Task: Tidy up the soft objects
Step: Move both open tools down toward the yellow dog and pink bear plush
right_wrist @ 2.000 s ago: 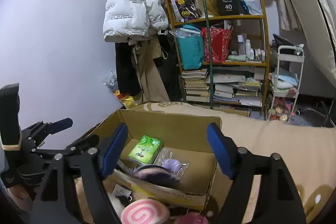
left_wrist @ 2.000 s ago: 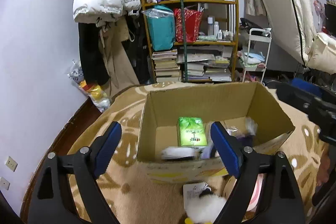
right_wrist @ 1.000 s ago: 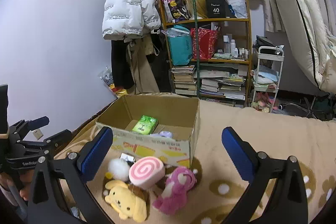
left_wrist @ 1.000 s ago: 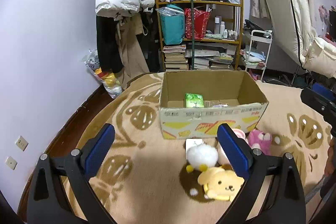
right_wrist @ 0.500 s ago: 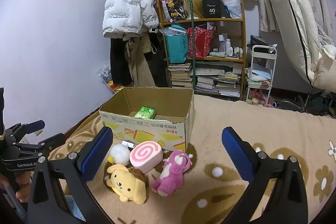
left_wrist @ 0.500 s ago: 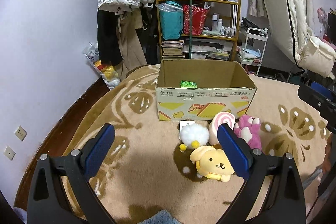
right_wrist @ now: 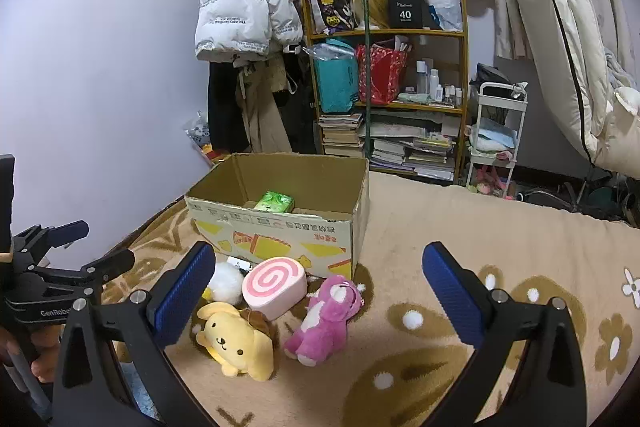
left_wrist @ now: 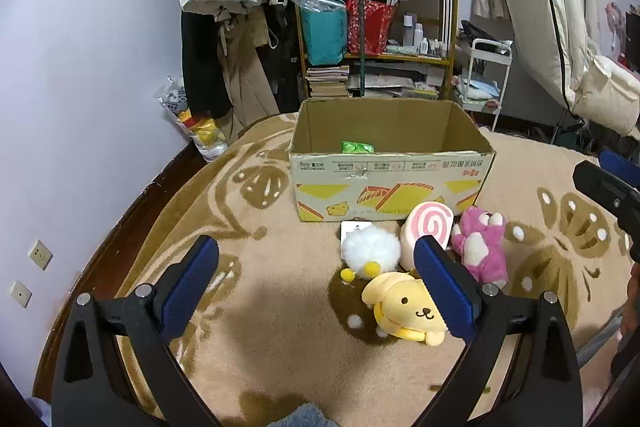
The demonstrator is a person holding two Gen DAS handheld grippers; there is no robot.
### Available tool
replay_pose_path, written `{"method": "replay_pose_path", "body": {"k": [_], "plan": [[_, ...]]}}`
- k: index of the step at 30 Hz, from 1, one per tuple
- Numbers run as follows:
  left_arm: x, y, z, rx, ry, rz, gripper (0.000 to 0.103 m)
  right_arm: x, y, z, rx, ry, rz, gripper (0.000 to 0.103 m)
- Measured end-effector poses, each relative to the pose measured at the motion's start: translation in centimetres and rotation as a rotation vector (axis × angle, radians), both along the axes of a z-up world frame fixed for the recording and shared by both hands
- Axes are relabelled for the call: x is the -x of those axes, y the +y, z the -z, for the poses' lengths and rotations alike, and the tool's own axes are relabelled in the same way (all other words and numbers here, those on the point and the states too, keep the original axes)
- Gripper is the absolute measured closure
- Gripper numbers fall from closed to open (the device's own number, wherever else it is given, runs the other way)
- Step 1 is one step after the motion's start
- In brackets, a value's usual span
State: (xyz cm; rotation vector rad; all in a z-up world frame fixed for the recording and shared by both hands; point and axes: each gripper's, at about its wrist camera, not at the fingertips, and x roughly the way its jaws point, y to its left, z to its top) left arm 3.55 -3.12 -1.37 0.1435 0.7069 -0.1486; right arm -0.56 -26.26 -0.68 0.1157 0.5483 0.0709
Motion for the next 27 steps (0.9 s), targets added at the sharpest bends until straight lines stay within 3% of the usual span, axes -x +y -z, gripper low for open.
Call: {"method": "replay_pose_path", "body": {"k": [21, 27], "plan": [[-2.2, -3.3, 3.9, -0.036, 0.083, 0.035, 0.006, -4.3, -2.2, 2.9, -0.022, 0.125, 0.037, 0.000], [-2.9, -3.6, 4.9, -0.007, 0.104, 0.019, 0.006, -5.1, -2.1, 3.9, 0.015, 0.146, 0.073, 0.000]]}}
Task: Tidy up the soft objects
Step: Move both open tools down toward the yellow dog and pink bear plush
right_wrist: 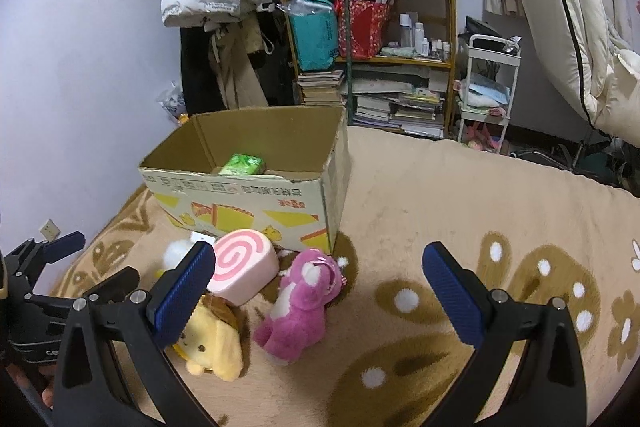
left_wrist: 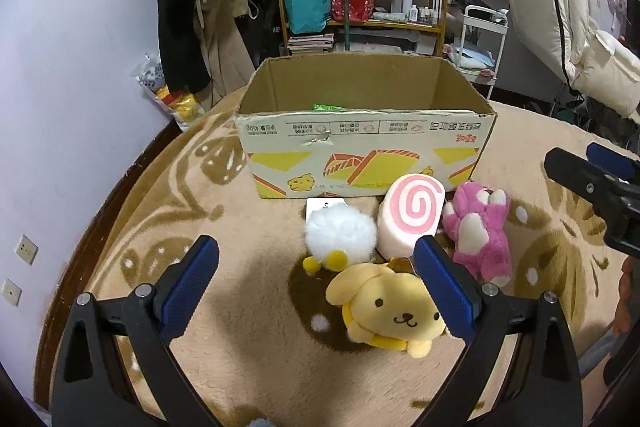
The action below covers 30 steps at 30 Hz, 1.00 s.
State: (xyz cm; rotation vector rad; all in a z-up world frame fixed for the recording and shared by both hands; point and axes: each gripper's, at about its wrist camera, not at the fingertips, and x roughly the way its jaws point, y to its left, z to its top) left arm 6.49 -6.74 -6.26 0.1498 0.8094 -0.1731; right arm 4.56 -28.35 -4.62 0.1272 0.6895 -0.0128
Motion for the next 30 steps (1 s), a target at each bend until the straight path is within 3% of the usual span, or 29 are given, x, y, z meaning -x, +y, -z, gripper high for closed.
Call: {"method": "replay_pose_path", "body": {"k": [13, 30], "plan": [[-1.8, -0.9, 2.7, 0.021, 0.054, -0.014, 0.006, -2.3, -0.7, 2.2, -0.015, 0.076, 0.022, 0.000], [-1.5, -3.4, 4.0, 0.003, 0.064, 0.083, 0.006, -4.7, -1.1, 5.7, -0.048, 0.226, 0.008, 0.000]]}}
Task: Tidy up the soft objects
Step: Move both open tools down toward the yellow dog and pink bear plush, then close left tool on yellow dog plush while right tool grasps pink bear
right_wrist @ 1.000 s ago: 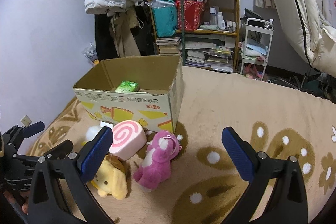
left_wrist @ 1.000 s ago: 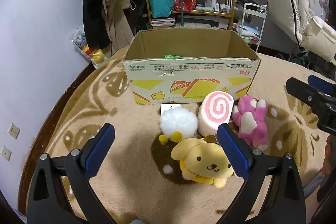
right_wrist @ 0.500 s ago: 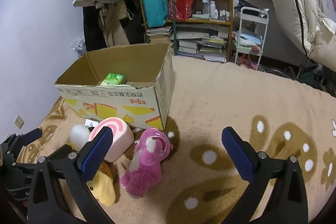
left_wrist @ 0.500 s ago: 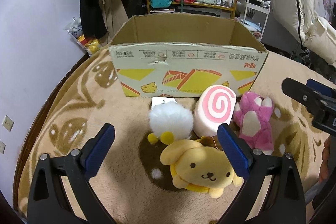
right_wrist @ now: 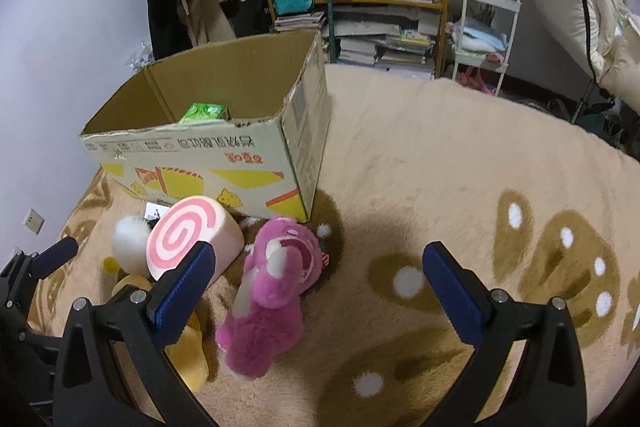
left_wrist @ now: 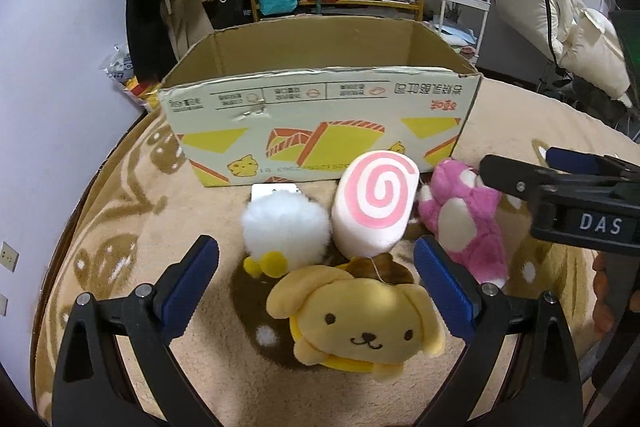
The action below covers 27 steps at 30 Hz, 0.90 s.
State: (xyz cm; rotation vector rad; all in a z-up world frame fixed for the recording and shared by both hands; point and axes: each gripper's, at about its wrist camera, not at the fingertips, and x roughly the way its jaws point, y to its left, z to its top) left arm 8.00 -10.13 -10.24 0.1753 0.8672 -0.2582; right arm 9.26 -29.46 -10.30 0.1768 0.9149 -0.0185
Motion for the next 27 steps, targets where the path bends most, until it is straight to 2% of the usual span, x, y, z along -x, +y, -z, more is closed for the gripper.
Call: {"method": "replay_pose_path", "body": {"k": [13, 19, 27], "plan": [[0.7, -1.7, 1.5, -0.045, 0.052, 0.073, 0.006, -1.2, 0.6, 2.7, -0.043, 0.120, -0.036, 0.000], [0.2, -2.3, 3.3, -0.108, 0.112, 0.078, 0.006, -1.6, 0.7, 3.8, -0.054, 0.166, -0.056, 0.000], [0.2, -2.3, 3.9, -0.116, 0.144, 0.079, 0.006, -2.0, 1.0, 4.8, -0.058, 0.216, -0.077, 0.000]]}}
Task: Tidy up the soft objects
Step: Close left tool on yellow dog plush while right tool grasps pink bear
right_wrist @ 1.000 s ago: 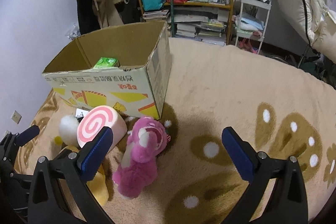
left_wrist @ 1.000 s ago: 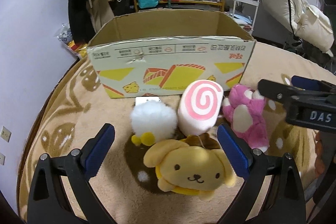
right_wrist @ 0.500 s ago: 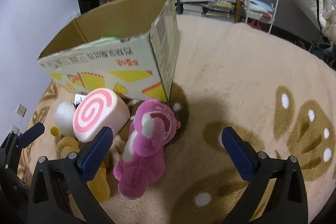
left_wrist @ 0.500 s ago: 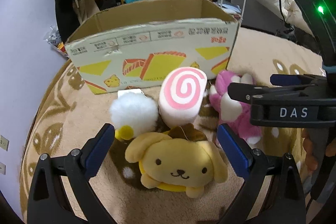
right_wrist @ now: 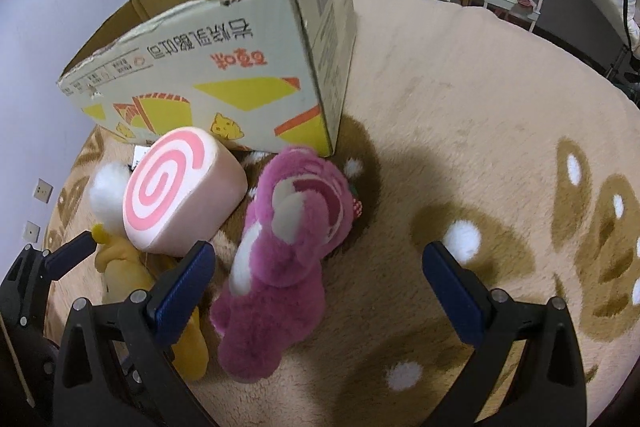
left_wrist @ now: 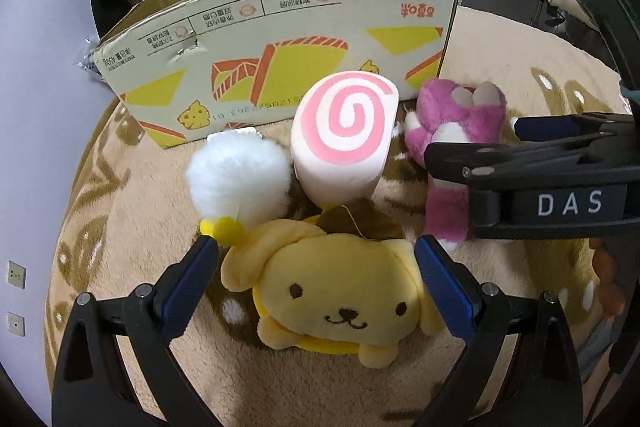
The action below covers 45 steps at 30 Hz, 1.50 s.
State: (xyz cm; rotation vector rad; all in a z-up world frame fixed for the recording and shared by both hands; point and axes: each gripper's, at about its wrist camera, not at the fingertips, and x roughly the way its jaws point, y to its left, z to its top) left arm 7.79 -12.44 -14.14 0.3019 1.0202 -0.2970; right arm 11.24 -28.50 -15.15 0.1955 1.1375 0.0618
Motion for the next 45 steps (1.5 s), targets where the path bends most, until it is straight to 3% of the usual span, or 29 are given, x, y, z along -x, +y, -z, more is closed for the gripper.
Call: {"method": "replay_pose_path", "body": {"k": [13, 16, 26, 33, 37, 45], "plan": [[-0.6, 1.1, 0.8, 0.067, 0.079, -0.037, 0.006, -0.2, 0.1, 0.5, -0.010, 0.023, -0.004, 0.001], [-0.9, 1.4, 1.4, 0.097, 0.127, -0.051, 0.006, -0.1, -0.1, 0.9, -0.024, 0.040, -0.013, 0.011], [-0.5, 0.8, 2.1, 0.095, 0.163, -0.033, 0.007, 0.0, 0.3, 0.8, -0.056, 0.042, -0.027, 0.028], [-0.3, -0.3, 2.4, 0.065, 0.163, -0.013, 0.007, 0.1, 1.2, 0.3, -0.090, 0.029, -0.057, 0.052], [0.0, -0.6, 2.1, 0.094, 0.174, 0.004, 0.023, 0.2, 1.8, 0.1, -0.081, 0.026, -0.066, 0.058], [1.4, -0.9, 0.1, 0.060, 0.064, 0.017, 0.033, 1.4, 3.2, -1.1, -0.019, -0.006, -0.049, 0.060]]}}
